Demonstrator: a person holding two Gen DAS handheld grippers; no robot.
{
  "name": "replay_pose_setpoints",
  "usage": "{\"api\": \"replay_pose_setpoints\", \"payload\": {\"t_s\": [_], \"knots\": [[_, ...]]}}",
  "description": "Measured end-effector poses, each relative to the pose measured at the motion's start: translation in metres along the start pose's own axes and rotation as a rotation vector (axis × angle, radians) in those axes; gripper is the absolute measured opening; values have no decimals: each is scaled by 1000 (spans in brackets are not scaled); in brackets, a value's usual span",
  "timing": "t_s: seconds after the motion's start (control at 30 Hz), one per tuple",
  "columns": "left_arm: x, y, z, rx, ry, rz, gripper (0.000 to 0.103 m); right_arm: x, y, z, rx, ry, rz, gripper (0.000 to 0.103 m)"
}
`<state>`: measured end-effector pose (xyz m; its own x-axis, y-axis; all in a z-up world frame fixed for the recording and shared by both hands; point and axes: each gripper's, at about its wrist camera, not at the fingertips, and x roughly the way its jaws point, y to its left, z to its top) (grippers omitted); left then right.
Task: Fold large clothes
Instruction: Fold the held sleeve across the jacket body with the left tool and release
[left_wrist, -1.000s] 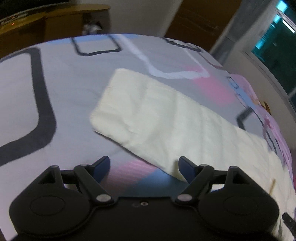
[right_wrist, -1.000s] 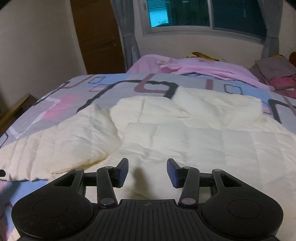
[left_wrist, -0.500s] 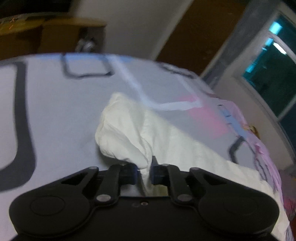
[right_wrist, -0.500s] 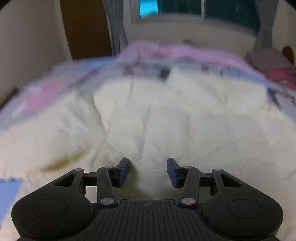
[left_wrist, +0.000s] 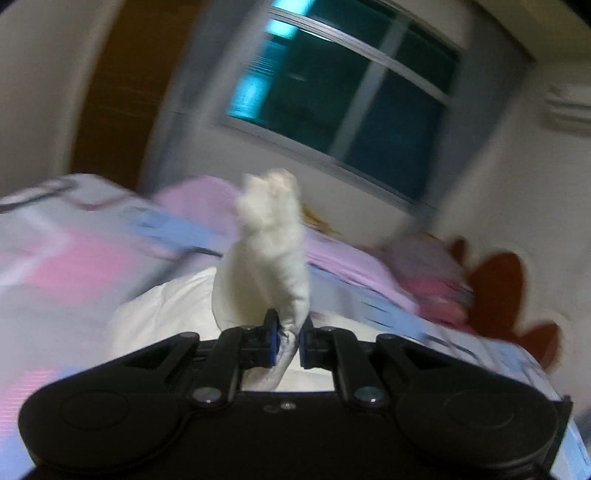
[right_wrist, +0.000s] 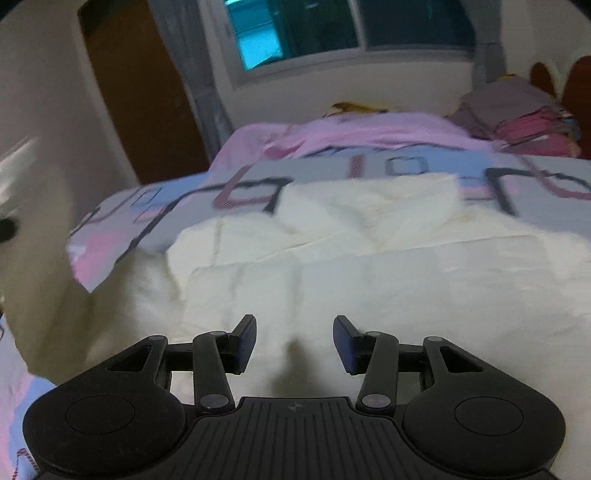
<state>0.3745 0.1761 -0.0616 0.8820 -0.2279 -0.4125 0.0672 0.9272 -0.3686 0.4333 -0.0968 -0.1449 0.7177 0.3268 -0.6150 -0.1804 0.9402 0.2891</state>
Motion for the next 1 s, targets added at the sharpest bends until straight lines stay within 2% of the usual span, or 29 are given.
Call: {"api": "replay_pose_setpoints", "payload": {"t_s": [0.1,0.2,0.27,0.33,0.37,0.4,0.43,0.47,0.5,0.53,0.7,0.87,0.97,1.0], "knots": [[39,-50,-20,78,79,-103,10,-22,-28,0,30,-23,-45,46],[72,-86,-51,144,166,-162,10,-39,-59,-3,62,-21,-100,46],[91,-103,-73,210,231,-169,12,-46,-76,-6,92,-14,-122,46],[98,-117,-98,276,297,-153,27,-51,-89,-8,113,-5,-134,46],[100,-117,-104,293,322,-141,28,-53,-93,-9,121,-4,-133,46],[99,-117,-110,307,335,-134,31,-55,-96,-9,129,-5,-127,52],[98,-113,-110,317,337,-132,39,-56,-98,-8,143,-11,-118,63],[93,-113,-109,324,331,-123,47,-58,-98,-7,157,-26,-111,89],[87,-106,-108,324,319,-108,67,-61,-96,-6,166,-54,-97,95],[80,-97,-105,320,292,-92,78,-62,-94,-4,165,-65,-78,95],[45,-59,-96,363,212,33,78,-36,-80,3,217,-1,40,95],[11,-16,-92,324,184,196,77,-9,-65,-4,235,72,89,93],[2,11,-96,320,196,295,75,5,-52,-5,203,106,100,67],[3,18,-97,317,209,318,73,10,-50,-7,197,119,101,62]]}}
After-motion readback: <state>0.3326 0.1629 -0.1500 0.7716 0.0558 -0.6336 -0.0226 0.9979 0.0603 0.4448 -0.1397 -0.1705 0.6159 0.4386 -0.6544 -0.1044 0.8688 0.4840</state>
